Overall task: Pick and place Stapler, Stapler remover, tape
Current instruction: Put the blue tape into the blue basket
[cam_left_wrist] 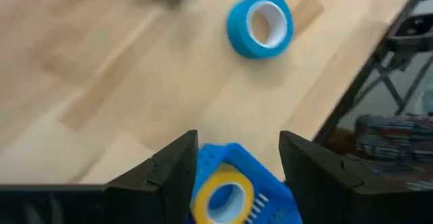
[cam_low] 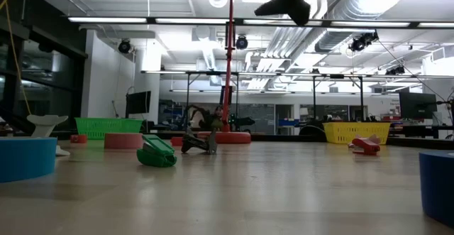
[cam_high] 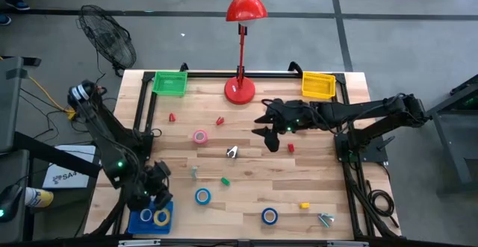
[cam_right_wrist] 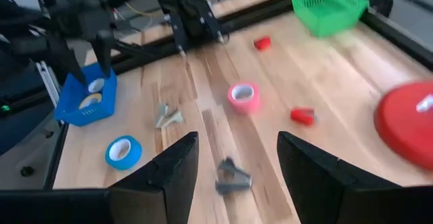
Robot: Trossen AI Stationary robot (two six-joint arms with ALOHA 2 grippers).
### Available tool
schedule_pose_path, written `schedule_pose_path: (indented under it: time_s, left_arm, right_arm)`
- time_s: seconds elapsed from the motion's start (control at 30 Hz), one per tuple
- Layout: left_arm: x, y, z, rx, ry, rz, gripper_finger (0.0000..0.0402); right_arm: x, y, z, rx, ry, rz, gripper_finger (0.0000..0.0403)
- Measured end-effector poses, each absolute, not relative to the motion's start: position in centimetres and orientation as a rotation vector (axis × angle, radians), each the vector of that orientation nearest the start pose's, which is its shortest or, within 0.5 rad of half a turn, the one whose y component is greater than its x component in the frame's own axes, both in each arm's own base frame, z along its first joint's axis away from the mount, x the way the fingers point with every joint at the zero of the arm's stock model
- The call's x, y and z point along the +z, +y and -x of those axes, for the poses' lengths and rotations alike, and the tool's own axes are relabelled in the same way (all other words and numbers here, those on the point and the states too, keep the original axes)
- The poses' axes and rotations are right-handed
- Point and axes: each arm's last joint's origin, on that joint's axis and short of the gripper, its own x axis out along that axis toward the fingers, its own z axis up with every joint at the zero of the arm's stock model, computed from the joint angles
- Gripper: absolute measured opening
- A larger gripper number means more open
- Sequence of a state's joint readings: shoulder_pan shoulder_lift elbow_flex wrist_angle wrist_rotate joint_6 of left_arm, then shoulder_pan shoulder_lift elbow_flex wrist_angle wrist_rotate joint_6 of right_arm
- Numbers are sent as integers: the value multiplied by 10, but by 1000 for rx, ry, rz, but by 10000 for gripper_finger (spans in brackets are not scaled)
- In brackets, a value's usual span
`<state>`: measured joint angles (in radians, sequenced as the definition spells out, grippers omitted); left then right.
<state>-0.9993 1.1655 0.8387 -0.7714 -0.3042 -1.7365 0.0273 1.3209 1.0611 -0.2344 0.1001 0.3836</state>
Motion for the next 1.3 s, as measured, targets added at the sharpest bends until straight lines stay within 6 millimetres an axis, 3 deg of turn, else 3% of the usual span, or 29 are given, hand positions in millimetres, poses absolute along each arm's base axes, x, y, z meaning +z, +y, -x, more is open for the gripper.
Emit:
schedule_pose_path:
  time_s: [0.13, 0.27, 0.53, 0.87, 1.3]
  left_arm:
    - [244, -160, -128, 272, 1045, 824, 204]
    - [245, -149, -139, 248, 1023, 726, 204]
    - [246, -134, -156, 169, 994, 507, 204]
    - [246, -127, -161, 118, 987, 357, 204]
    - [246, -127, -162, 19, 981, 166, 204]
  right_arm:
    - [301, 6, -288, -161, 565, -421, 193]
    - [295, 15, -282, -51, 681, -481, 193]
    - [290, 63, -271, 176, 811, -430, 193]
    - [278, 119, -252, 96, 855, -448, 193]
    - [212, 186, -265, 95, 1090, -584, 193]
